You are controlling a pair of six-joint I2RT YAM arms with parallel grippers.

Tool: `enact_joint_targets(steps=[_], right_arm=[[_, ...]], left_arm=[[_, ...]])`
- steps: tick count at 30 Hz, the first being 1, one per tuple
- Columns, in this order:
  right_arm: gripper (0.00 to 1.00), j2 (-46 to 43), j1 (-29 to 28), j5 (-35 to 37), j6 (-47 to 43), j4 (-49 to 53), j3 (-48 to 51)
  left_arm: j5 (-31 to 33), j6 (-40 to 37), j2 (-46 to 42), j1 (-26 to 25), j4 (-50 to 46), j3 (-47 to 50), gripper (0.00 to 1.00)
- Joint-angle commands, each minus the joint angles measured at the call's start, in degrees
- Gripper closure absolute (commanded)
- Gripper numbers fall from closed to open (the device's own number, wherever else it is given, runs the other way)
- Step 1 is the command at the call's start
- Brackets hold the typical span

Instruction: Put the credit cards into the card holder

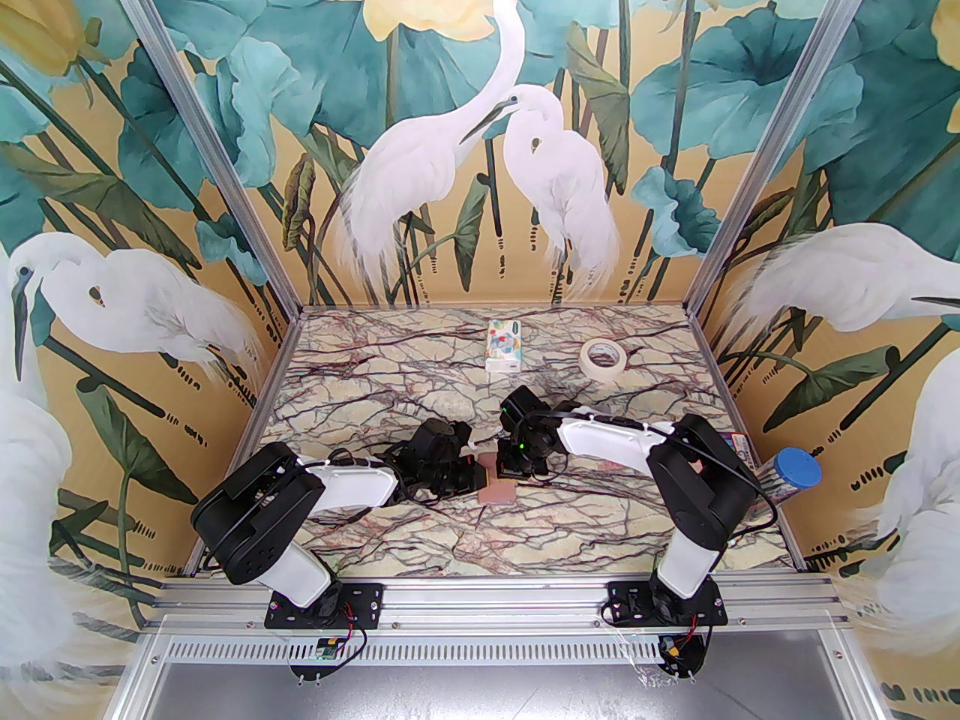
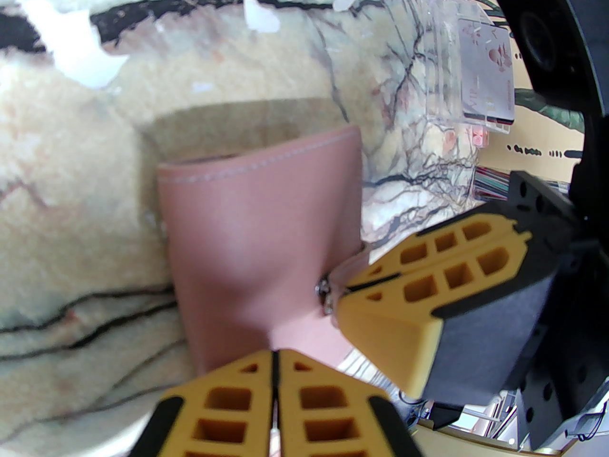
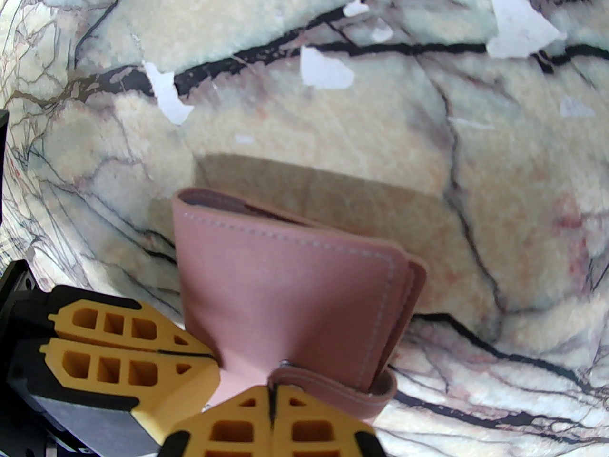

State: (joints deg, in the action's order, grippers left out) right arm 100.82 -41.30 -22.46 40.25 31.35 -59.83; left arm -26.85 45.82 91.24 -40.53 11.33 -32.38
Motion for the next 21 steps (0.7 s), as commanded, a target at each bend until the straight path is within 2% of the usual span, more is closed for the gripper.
enact_joint_targets(steps=[1, 21], right_arm=[[1.0, -0.04, -0.19, 1.98, -0.04, -1.3, -1.16], [1.0, 4.61, -0.28, 0.58, 0.27, -0.68, -1.98]], left_arm=[[1.73, -1.0, 1.32, -0.29, -1.02, 0.16, 0.92], [1.45, -1.09, 2.35, -0.25, -0.44, 0.03, 0.92]])
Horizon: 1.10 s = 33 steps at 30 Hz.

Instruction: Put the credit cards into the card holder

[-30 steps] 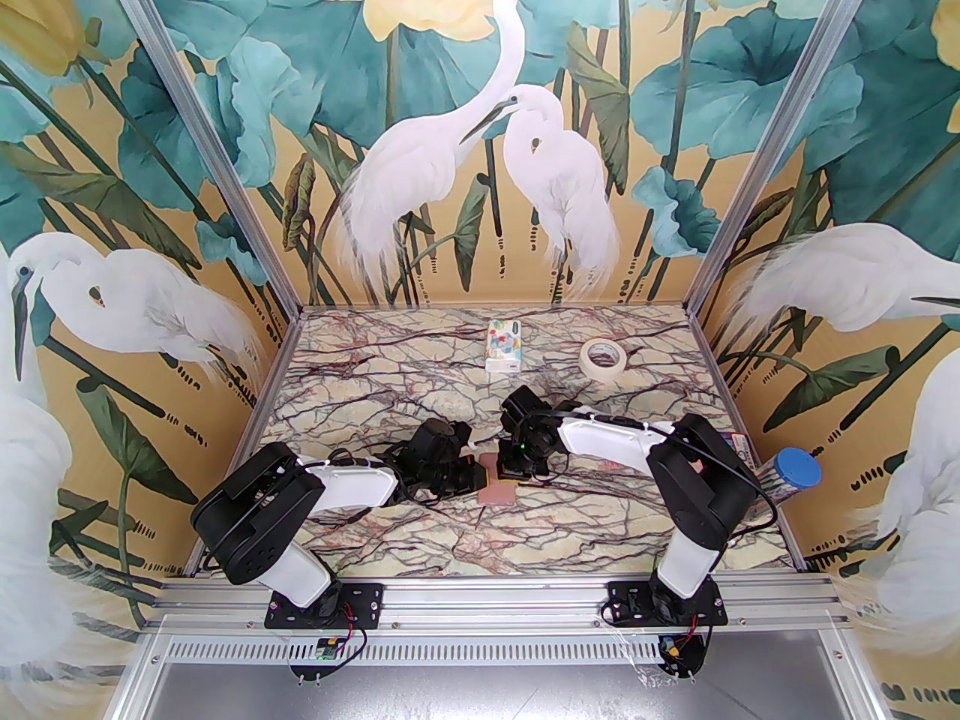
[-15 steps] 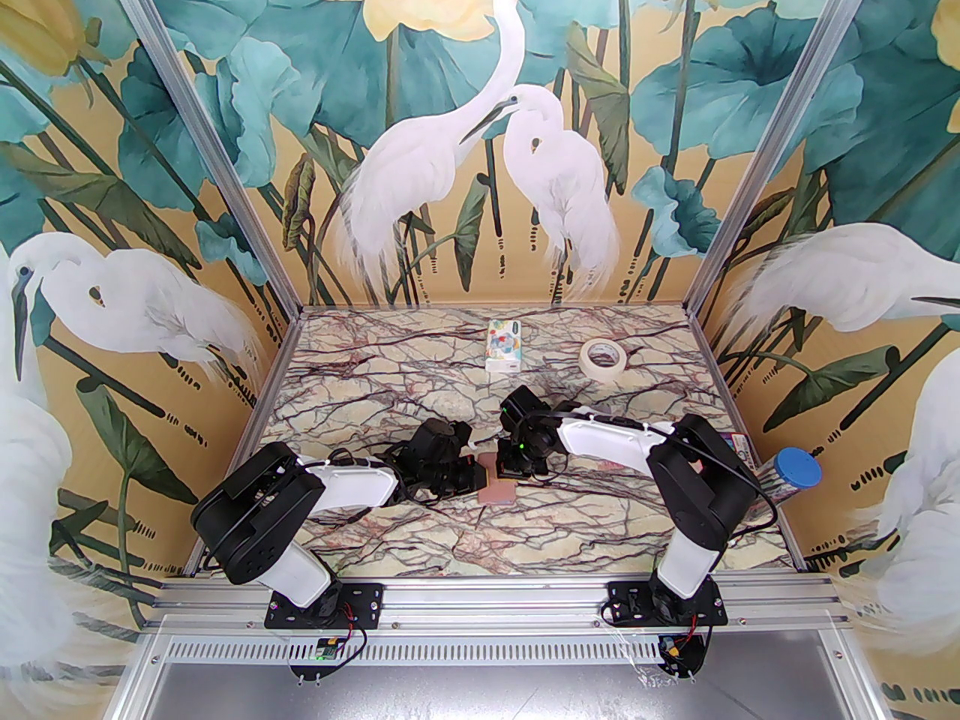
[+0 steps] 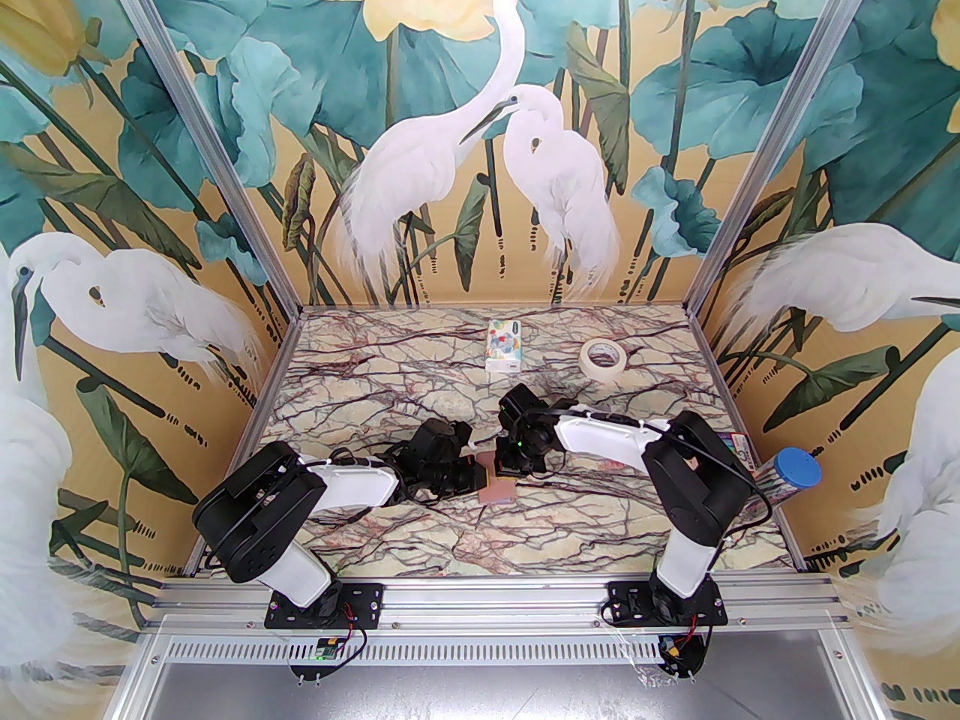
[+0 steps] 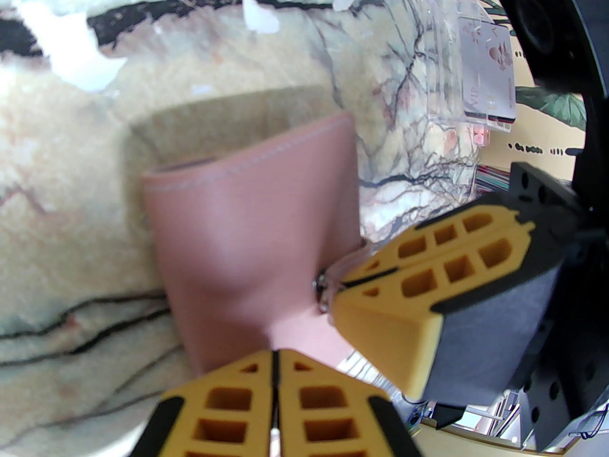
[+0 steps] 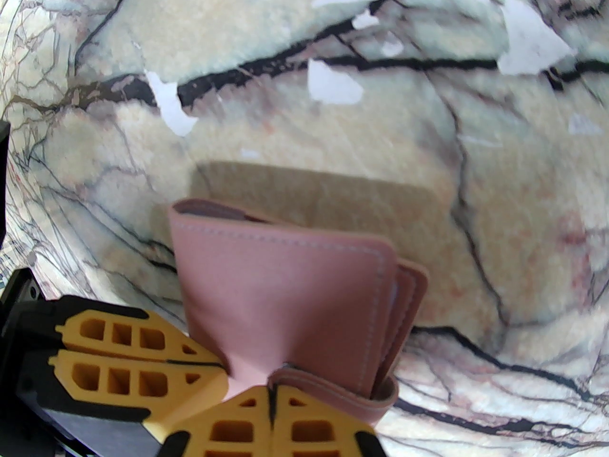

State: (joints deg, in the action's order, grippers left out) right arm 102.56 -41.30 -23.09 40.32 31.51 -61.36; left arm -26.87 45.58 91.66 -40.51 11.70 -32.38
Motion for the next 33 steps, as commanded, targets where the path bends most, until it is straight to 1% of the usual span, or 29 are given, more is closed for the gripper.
enact_joint_targets(steps=[1, 11, 15, 18, 23, 24, 26, 27, 29, 31, 33], right_arm=[[1.0, 3.07, -0.3, 1.22, 0.2, -0.88, -0.34], [1.0, 5.77, -0.27, 3.72, 0.64, 1.54, -0.95], [1.0, 2.79, -0.27, 4.14, -1.02, 0.97, -0.91], [1.0, -0.86, -0.07, 6.28, -2.84, 1.66, -1.28], [1.0, -2.81, -0.01, 5.25, -5.71, 2.39, -2.63], [0.92, -3.02, -0.01, 5.33, -6.09, 2.63, -2.71], [0.79, -3.97, -0.01, 5.84, -6.51, 2.89, -2.72], [0.71, -4.55, -0.01, 6.02, -6.67, 3.11, -2.71], [0.62, -5.71, -0.17, 6.75, -6.69, 3.09, -2.34], [0.6, -6.48, -0.49, 8.05, -6.65, 3.22, -2.09], [0.62, -6.41, -1.03, 9.59, -6.43, 4.38, -2.42]], left_arm=[[1.46, -0.83, 2.03, -0.31, -0.68, 0.04, 0.92], [1.32, -0.68, 2.16, -0.34, -0.35, 0.14, 0.92], [1.56, -0.71, 1.34, -0.29, -0.52, 0.53, 0.92], [1.59, -0.67, 0.72, -0.31, -0.67, 0.62, 0.92], [1.12, -0.15, -0.62, -0.35, 0.25, 0.65, 0.92], [1.18, -0.1, -1.06, -0.27, 0.22, 0.57, 0.92], [1.42, -0.06, -1.81, -0.27, -0.24, 0.48, 0.92], [1.52, -0.14, -2.29, -0.34, -0.55, 0.44, 0.91], [1.67, -0.31, -2.9, -0.27, -1.05, 0.51, 0.91], [1.91, -0.5, -3.29, -0.28, -1.5, 0.72, 0.92], [2.13, -0.53, -3.5, -0.28, -1.42, 0.98, 0.92]])
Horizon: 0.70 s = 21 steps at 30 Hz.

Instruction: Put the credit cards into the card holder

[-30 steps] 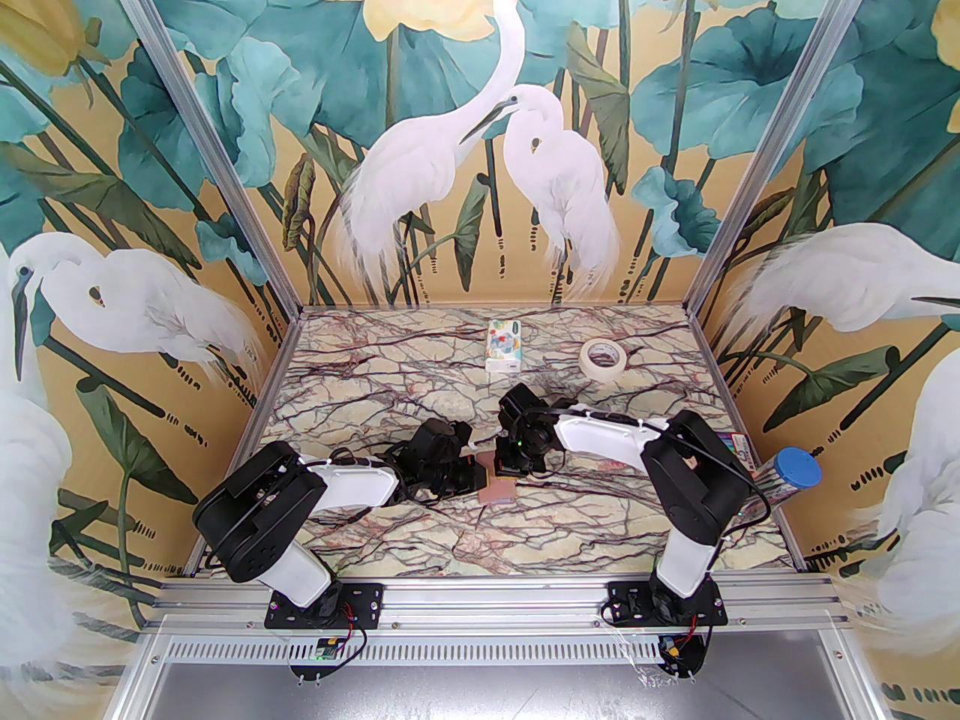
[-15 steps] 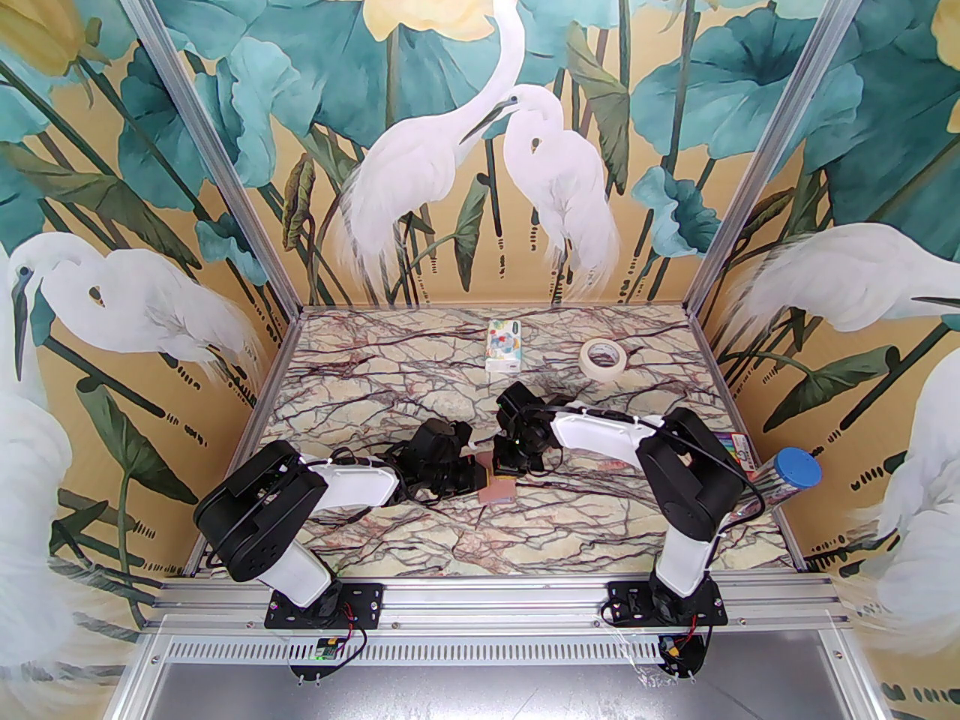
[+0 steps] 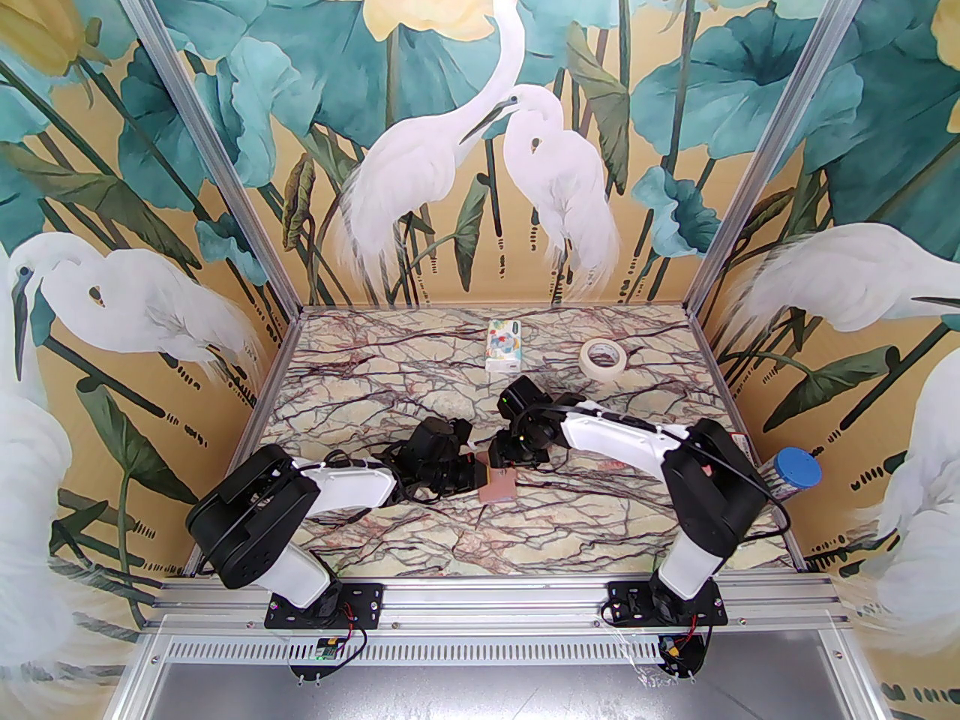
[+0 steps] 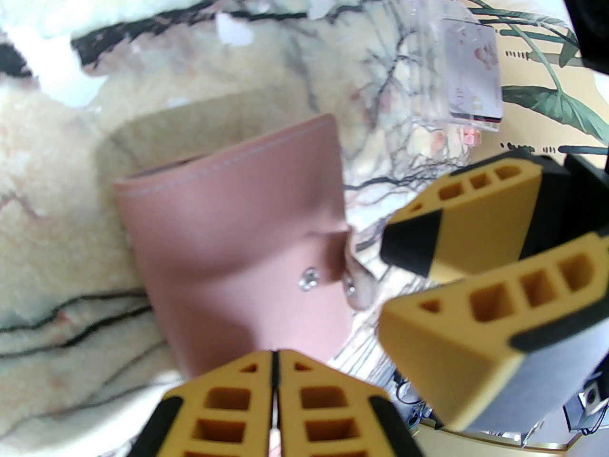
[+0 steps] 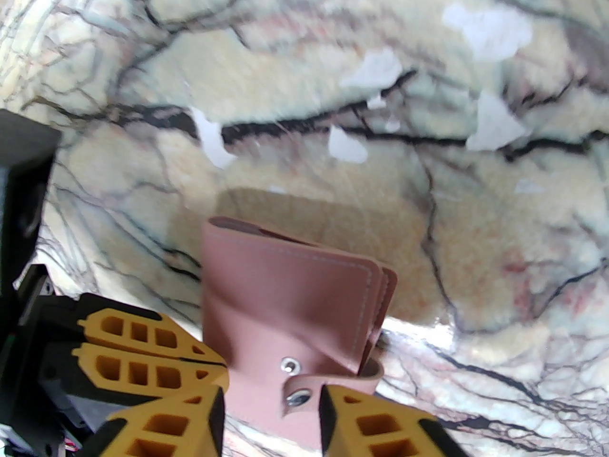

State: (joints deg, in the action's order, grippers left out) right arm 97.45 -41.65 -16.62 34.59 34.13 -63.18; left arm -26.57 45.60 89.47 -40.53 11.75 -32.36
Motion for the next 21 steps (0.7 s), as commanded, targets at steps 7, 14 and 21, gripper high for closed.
enact_joint_targets(steps=[7, 14, 21], right_arm=[[0.7, 2.39, -2.53, 7.62, 0.45, 8.66, -4.32], [0.78, 4.02, -3.42, 9.38, 1.09, 10.96, -6.1], [0.89, 4.64, -3.44, 10.3, 1.05, 11.95, -7.22]], left_arm=[[2.13, -0.34, -1.32, -0.25, -1.2, 1.55, 0.92], [2.31, -0.6, -0.9, -0.26, -1.36, 1.52, 0.92], [2.22, -0.82, -0.7, -0.25, -1.53, 1.19, 0.92]])
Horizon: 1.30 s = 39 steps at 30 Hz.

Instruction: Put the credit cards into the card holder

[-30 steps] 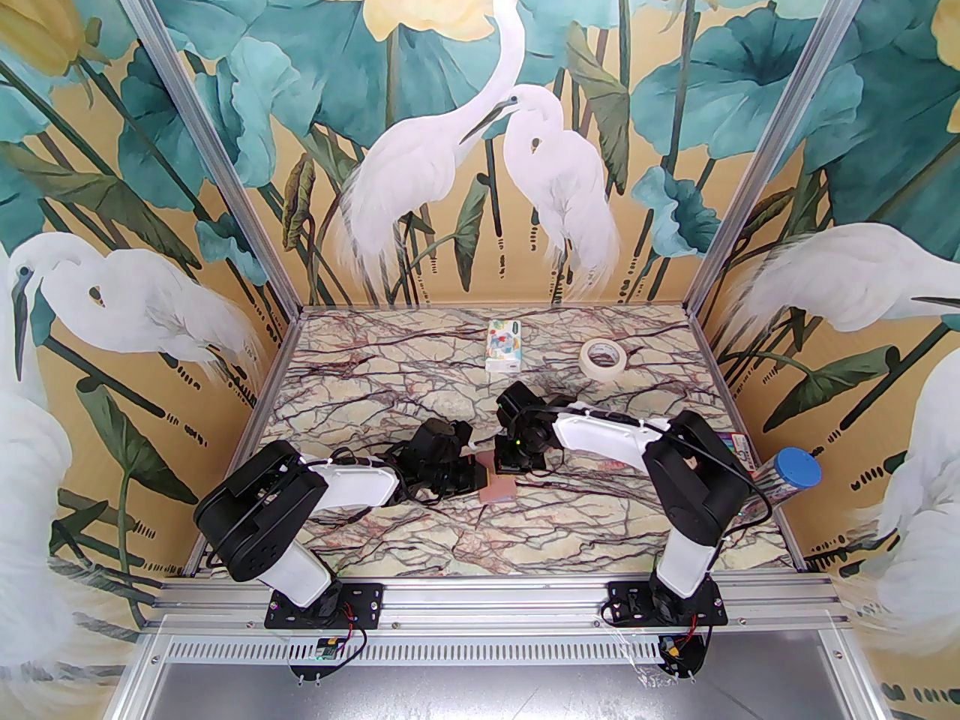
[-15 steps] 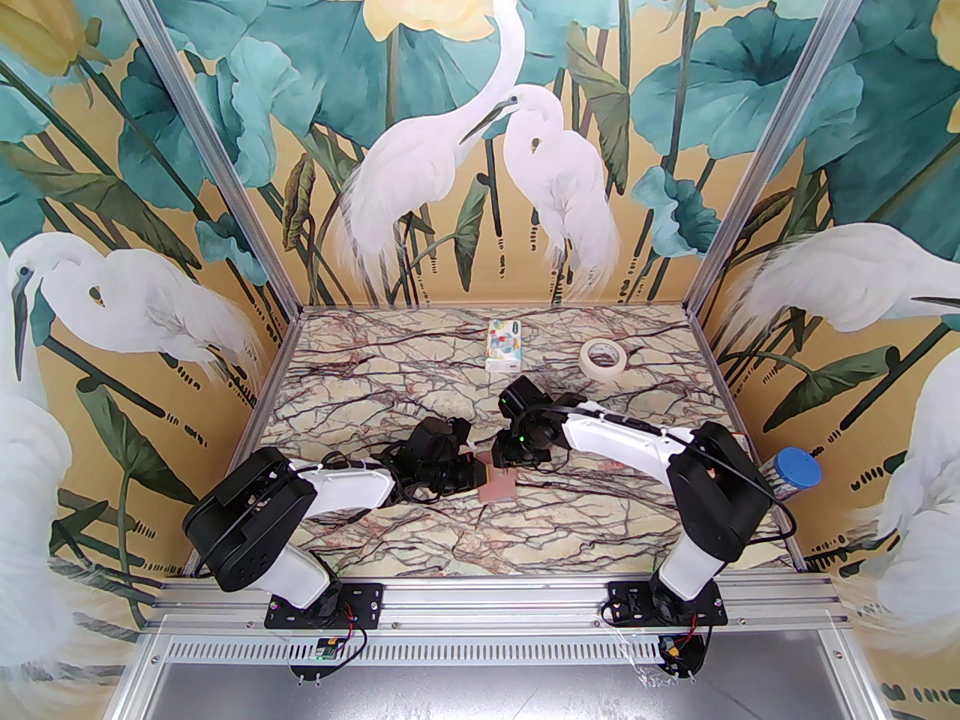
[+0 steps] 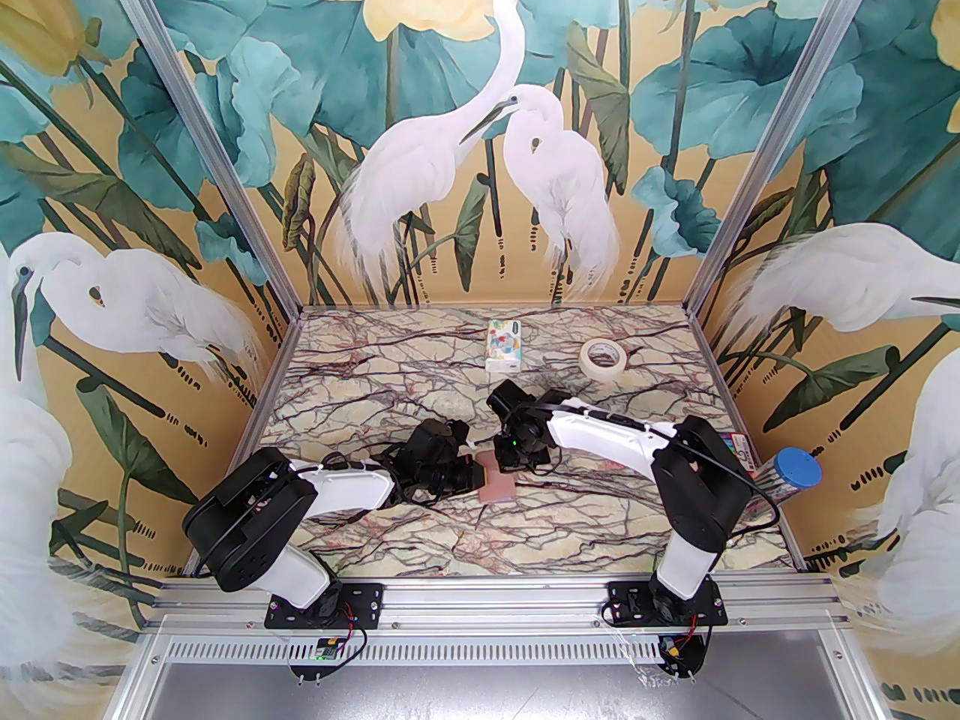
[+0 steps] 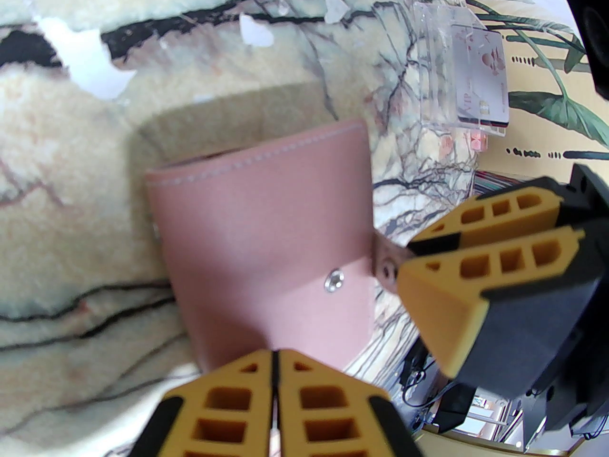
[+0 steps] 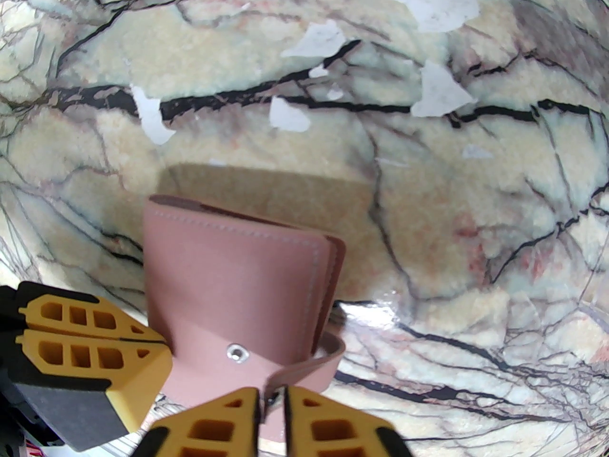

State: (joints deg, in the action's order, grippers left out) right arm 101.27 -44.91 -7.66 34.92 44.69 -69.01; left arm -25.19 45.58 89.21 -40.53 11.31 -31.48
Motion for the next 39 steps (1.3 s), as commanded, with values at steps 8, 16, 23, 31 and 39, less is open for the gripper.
enact_joint_targets(steps=[8, 16, 23, 31, 39], right_arm=[[1.0, 0.53, -0.18, 1.59, 0.16, 1.37, -1.47], [1.0, -0.69, -0.19, 1.9, -2.5, 3.13, -2.74], [1.0, -0.44, -0.18, 0.6, -4.75, 2.9, -3.4], [1.0, 1.75, -0.66, -3.0, -5.1, -0.02, -3.0], [1.0, 3.71, -1.06, -5.59, -4.71, -2.83, -2.8]], left_arm=[[0.76, -0.78, -0.38, -0.25, -1.21, 0.29, 0.92], [0.4, -0.93, 0.29, -0.33, -1.38, -0.27, 0.92], [0.23, -1.12, 1.1, -0.26, -1.73, -0.78, 0.92], [0.23, -1.18, 1.41, -0.25, -1.94, -0.88, 0.92], [0.29, -1.11, 1.93, -0.32, -1.71, -0.86, 0.92]])
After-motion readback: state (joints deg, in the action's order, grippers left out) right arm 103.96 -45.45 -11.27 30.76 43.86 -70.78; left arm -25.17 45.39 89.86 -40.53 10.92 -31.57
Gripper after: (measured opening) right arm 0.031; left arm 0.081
